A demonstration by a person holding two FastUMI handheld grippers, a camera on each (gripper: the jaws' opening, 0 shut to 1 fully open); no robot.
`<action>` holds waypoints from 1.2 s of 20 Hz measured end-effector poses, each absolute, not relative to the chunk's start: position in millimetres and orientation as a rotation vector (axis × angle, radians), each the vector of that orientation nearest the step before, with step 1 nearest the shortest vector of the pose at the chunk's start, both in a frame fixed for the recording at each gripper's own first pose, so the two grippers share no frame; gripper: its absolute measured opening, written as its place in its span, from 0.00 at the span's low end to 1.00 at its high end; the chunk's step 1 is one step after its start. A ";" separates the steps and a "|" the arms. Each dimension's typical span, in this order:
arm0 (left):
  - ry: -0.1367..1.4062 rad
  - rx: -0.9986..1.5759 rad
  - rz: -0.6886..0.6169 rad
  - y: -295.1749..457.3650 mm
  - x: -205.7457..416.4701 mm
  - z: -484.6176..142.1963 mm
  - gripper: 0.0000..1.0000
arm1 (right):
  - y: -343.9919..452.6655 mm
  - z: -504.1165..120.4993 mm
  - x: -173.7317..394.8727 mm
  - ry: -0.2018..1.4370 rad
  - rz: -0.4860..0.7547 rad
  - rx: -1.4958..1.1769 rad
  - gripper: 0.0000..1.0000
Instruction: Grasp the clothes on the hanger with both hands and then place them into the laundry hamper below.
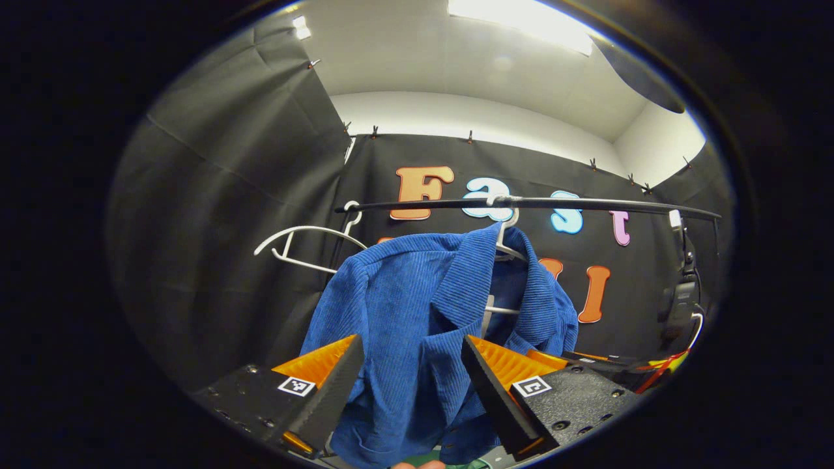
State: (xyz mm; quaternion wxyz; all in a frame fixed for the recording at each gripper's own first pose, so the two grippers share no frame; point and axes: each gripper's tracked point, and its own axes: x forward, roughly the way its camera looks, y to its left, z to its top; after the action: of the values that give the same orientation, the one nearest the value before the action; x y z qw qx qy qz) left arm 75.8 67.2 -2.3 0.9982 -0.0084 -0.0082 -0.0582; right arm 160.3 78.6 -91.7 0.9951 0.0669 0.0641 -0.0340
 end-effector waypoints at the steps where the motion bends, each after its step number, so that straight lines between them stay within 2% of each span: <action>1: -0.008 -0.008 -0.120 72.0 75.4 -5.2 0.95 | 80.4 -103.1 165.4 0.147 -0.094 0.124 0.98; 3: 0.006 0.003 -0.122 79.3 75.6 -10.5 0.95 | 81.3 -114.5 179.9 0.143 -0.138 0.108 0.98; 4: 0.011 0.005 -0.110 82.8 74.5 -13.5 0.92 | 79.3 -120.2 187.0 0.137 -0.159 0.098 0.97; 5: 0.016 0.008 -0.091 86.6 73.4 -15.6 0.95 | 77.7 -125.0 195.1 0.136 -0.166 0.096 0.97; 7: 0.012 0.007 -0.052 87.8 72.1 -17.1 0.95 | 80.8 -136.4 214.5 0.152 -0.137 0.102 0.98; 8: 0.009 0.005 -0.038 87.7 71.0 -17.3 0.95 | 79.5 -140.2 222.7 0.155 -0.123 0.091 0.89; 9: 0.006 0.005 -0.026 88.5 70.3 -19.1 0.95 | 73.2 -142.0 230.9 0.154 -0.123 0.068 0.89; 10: 0.006 0.008 -0.017 88.2 70.2 -20.6 0.95 | 65.0 -144.3 235.9 0.159 -0.135 0.047 0.98; 12: 0.004 0.016 -0.005 87.5 68.8 -23.1 0.95 | 50.6 -146.4 238.2 0.168 -0.134 0.053 0.95; 15: -0.002 0.022 0.007 84.3 68.4 -27.9 0.95 | 29.1 -141.6 231.3 0.161 -0.132 0.065 0.58; 18: 0.013 0.011 -0.010 73.6 73.2 -41.6 0.95 | 23.1 -132.0 218.8 0.154 -0.068 0.066 0.19; 19: 0.020 0.002 -0.020 67.5 75.9 -46.5 0.95 | 20.5 -126.2 213.7 0.140 -0.061 0.060 0.19; 20: 0.028 -0.009 -0.030 59.1 79.0 -51.2 0.92 | 24.3 -119.0 206.6 0.126 -0.027 0.049 0.13; 21: 0.035 -0.019 -0.040 52.0 80.4 -55.2 0.92 | 26.7 -113.6 202.7 0.110 0.002 0.034 0.13; 23: 0.046 -0.029 -0.062 41.1 86.9 -64.7 0.98 | 25.0 -97.0 185.6 0.082 0.014 0.004 0.13; 24: 0.048 -0.031 -0.075 34.5 91.4 -68.0 0.95 | 27.7 -88.2 176.8 0.068 0.025 0.000 0.13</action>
State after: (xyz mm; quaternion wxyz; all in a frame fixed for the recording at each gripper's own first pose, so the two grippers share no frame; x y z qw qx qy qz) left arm 91.4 34.5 -68.0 0.9989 -0.0154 0.0240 -0.0373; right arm 176.8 27.7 -88.2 0.9993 0.0002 0.0338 0.0126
